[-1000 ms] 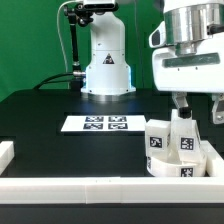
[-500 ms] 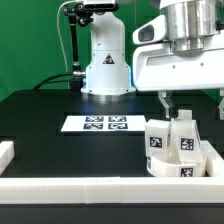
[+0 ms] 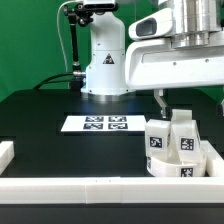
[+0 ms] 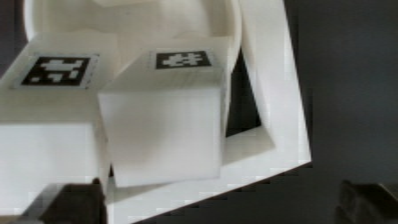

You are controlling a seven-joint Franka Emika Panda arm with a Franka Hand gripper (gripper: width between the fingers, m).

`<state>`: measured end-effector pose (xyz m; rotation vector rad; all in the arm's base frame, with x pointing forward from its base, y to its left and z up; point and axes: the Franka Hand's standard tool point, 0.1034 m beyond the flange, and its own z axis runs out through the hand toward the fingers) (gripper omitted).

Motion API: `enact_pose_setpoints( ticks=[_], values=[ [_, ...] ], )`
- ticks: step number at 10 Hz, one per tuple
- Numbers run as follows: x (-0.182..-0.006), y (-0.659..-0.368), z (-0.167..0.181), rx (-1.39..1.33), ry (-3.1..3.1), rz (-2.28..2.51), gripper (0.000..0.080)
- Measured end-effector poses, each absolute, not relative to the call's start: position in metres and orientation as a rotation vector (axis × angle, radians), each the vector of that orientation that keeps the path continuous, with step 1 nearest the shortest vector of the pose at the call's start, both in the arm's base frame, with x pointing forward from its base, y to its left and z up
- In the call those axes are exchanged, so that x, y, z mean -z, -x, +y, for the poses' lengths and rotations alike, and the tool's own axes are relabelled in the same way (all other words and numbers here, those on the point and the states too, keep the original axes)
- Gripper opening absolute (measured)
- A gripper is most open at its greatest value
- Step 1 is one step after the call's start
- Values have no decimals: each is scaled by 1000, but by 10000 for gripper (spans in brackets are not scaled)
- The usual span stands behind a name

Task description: Assemble stool

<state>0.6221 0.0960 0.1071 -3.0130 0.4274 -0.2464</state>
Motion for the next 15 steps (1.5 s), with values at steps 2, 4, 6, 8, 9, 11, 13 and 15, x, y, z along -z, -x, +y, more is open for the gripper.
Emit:
enact_pose_setpoints(
  ticks=[2, 4, 6, 8, 9, 11, 13, 15],
  values=[
    [-107, -622, 93, 259, 3062, 164, 649],
    [-106, -623, 89, 267, 3087, -245, 649],
    [-106, -624, 85, 270, 3079, -537, 649],
    [-106, -624, 80, 265, 3065, -732, 649],
    [-106, -625, 79, 263, 3061, -779, 649],
    [-107, -624, 87, 244, 3013, -1077, 649],
    [-104, -622, 81, 206, 2891, -1400, 649],
    [-98, -618, 84, 146, 2774, -1666, 649]
  ],
)
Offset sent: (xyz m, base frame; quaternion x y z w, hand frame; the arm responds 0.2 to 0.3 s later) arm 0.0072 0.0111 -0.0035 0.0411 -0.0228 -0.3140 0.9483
